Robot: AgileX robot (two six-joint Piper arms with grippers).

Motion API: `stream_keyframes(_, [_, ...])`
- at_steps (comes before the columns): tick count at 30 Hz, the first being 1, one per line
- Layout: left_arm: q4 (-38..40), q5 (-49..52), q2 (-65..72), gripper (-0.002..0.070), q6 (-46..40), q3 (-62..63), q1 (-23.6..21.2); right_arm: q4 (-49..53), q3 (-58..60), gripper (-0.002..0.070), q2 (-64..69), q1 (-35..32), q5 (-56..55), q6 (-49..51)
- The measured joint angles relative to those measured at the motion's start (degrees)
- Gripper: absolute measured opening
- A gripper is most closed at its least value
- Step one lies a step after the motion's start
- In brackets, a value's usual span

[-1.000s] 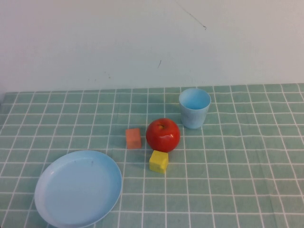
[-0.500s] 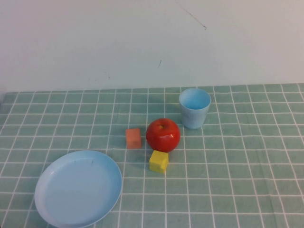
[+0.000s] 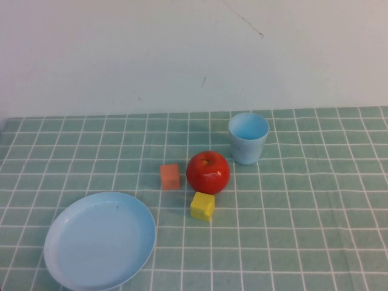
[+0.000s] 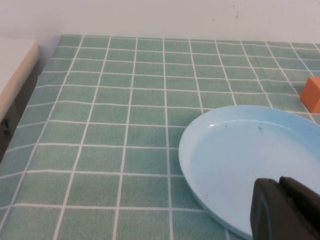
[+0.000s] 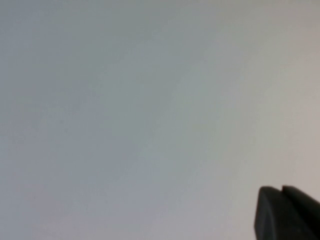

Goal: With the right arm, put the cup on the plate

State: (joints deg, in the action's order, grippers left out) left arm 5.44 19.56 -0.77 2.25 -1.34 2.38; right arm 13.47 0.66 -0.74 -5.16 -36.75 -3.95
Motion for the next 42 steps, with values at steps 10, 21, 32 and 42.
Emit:
stream_keyframes(10, [0.00,0.00,0.00,-0.0003,-0.12,0.00,0.00,28.54,-17.28,-0.0002,0.00,0.00,19.20,19.52])
stream_keyframes(21, [0.00,0.00,0.00,-0.0003,-0.12,0.00,0.00,33.52,-29.95,-0.0002,7.98,0.00,21.43,34.08])
stream_keyframes(32, [0.00,0.00,0.00,-0.0003,-0.12,0.00,0.00,65.05,-38.91,-0.0002,30.61,0.00,12.96,67.86])
stream_keyframes(42, [0.00,0.00,0.00,-0.0003,-0.11,0.00,0.00,85.76,-44.06,-0.0002,51.42,0.00,24.98,67.36])
